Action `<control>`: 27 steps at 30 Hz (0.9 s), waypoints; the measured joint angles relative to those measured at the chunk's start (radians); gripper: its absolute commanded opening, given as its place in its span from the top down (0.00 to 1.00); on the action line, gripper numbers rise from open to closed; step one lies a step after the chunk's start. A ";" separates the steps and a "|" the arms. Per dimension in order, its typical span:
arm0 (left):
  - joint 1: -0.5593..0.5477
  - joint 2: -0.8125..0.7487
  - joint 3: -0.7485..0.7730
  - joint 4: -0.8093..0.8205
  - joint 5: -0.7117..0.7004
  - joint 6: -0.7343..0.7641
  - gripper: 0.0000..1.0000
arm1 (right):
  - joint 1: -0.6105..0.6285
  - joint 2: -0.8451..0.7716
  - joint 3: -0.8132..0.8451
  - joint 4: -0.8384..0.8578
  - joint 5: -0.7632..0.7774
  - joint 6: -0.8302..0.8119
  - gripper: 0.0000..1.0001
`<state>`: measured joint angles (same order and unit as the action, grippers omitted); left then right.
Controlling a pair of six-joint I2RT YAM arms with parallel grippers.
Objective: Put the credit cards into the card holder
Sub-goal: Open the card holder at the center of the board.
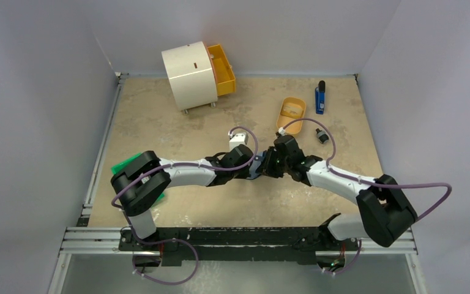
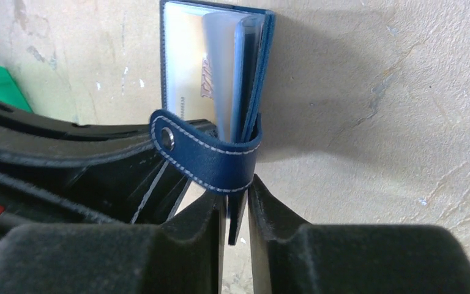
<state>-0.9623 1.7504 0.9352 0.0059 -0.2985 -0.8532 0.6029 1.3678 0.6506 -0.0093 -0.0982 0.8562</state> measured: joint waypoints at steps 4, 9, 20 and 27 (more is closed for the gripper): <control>0.000 0.000 0.000 -0.011 -0.022 0.000 1.00 | 0.000 -0.047 -0.008 0.001 0.002 0.002 0.70; 0.000 0.001 0.000 -0.024 -0.033 -0.001 1.00 | 0.000 -0.079 -0.018 -0.013 0.013 0.007 0.65; 0.000 0.001 0.000 -0.024 -0.039 -0.001 1.00 | -0.002 -0.077 -0.017 -0.066 0.060 0.014 0.78; 0.000 0.001 0.000 -0.024 -0.038 -0.002 1.00 | -0.003 -0.014 -0.015 -0.069 0.058 0.014 0.75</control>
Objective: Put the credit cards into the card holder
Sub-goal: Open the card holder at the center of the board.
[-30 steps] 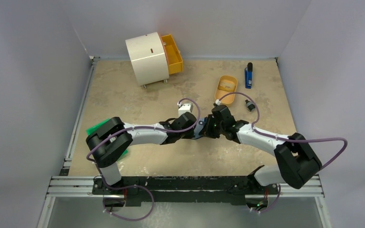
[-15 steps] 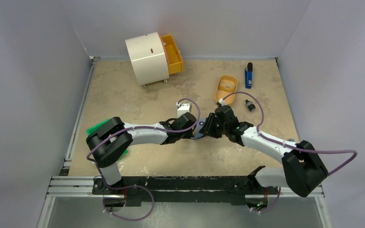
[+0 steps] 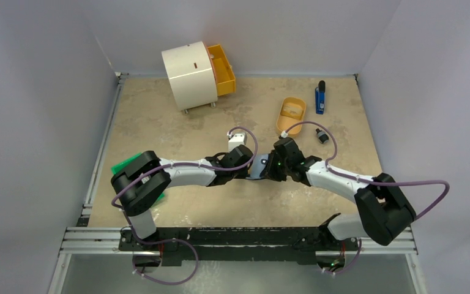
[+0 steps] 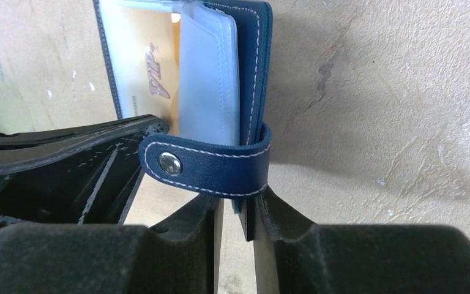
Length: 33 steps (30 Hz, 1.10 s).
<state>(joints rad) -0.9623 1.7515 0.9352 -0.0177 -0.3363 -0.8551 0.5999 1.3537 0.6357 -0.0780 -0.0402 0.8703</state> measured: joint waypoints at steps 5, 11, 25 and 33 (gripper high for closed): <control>0.000 0.000 0.000 0.003 0.004 -0.003 0.98 | 0.000 0.041 0.016 0.001 -0.005 -0.003 0.74; 0.000 -0.003 -0.001 0.010 0.012 -0.014 0.69 | 0.000 0.068 0.037 0.008 -0.007 -0.007 0.74; 0.000 -0.057 -0.017 0.011 0.019 -0.016 0.47 | -0.001 0.086 0.039 0.014 -0.009 -0.008 0.72; 0.000 -0.069 -0.017 0.014 0.028 -0.016 0.44 | -0.001 0.086 0.039 0.017 -0.016 -0.008 0.72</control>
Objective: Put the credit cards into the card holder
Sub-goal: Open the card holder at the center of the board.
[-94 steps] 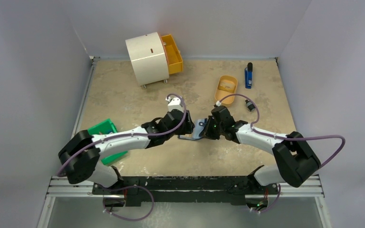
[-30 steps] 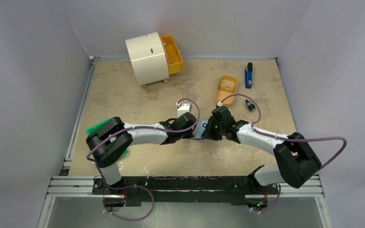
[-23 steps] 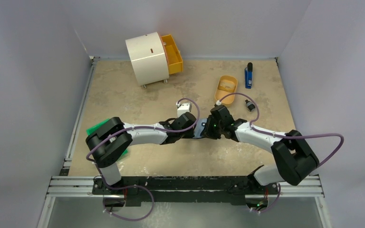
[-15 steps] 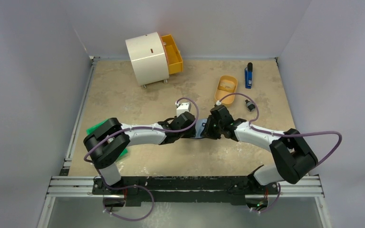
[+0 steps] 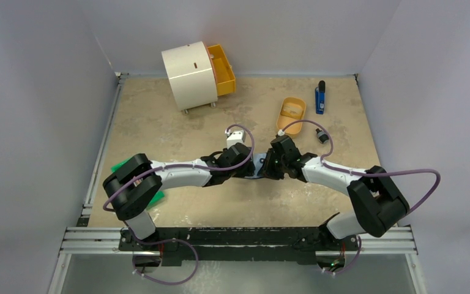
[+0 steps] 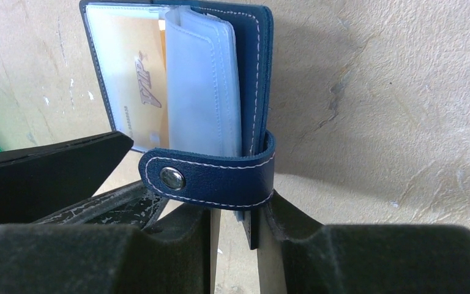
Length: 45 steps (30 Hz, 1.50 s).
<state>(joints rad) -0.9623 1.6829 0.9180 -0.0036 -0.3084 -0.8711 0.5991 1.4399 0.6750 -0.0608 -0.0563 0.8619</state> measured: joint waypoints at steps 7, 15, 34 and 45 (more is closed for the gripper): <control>0.000 0.037 0.019 0.009 0.040 0.001 0.45 | 0.000 0.000 0.002 0.003 -0.015 -0.006 0.72; 0.002 0.101 0.064 0.008 0.045 0.003 0.80 | -0.001 0.000 0.006 0.012 -0.016 -0.015 0.71; 0.002 0.113 0.073 -0.040 -0.002 0.000 1.00 | -0.012 -0.070 0.005 -0.006 -0.006 -0.014 0.68; 0.002 0.113 0.073 -0.039 -0.002 0.000 0.95 | -0.018 0.008 0.020 -0.006 -0.009 -0.021 0.96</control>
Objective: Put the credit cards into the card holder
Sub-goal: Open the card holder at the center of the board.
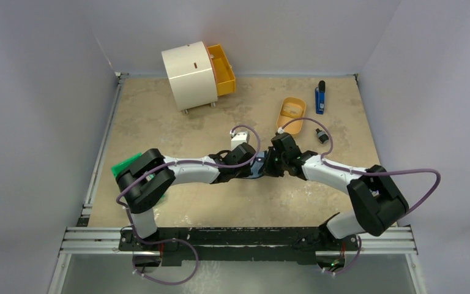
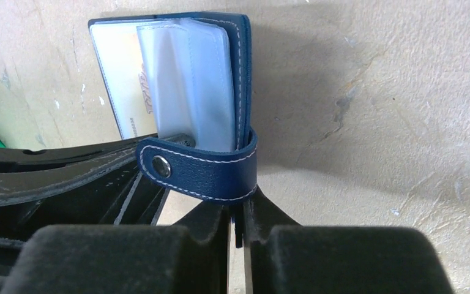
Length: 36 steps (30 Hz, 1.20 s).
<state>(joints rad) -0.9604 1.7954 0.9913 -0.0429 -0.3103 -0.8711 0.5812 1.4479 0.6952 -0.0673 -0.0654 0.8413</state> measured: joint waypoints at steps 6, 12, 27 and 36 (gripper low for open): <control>0.000 -0.034 -0.006 -0.021 -0.011 0.000 0.59 | 0.000 -0.002 0.008 0.001 -0.005 -0.006 1.00; 0.000 -0.171 -0.023 -0.057 -0.035 -0.001 0.58 | 0.000 -0.013 0.008 -0.003 -0.005 -0.009 1.00; -0.002 -0.204 -0.093 0.071 0.124 -0.010 0.63 | 0.000 -0.035 0.007 0.013 -0.032 -0.005 1.00; -0.009 -0.204 -0.157 0.068 0.092 0.021 0.33 | 0.000 -0.055 -0.002 0.064 -0.070 0.021 1.00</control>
<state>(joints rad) -0.9695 1.5913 0.8345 0.0250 -0.2184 -0.8497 0.5812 1.3926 0.6933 -0.0036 -0.1356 0.8619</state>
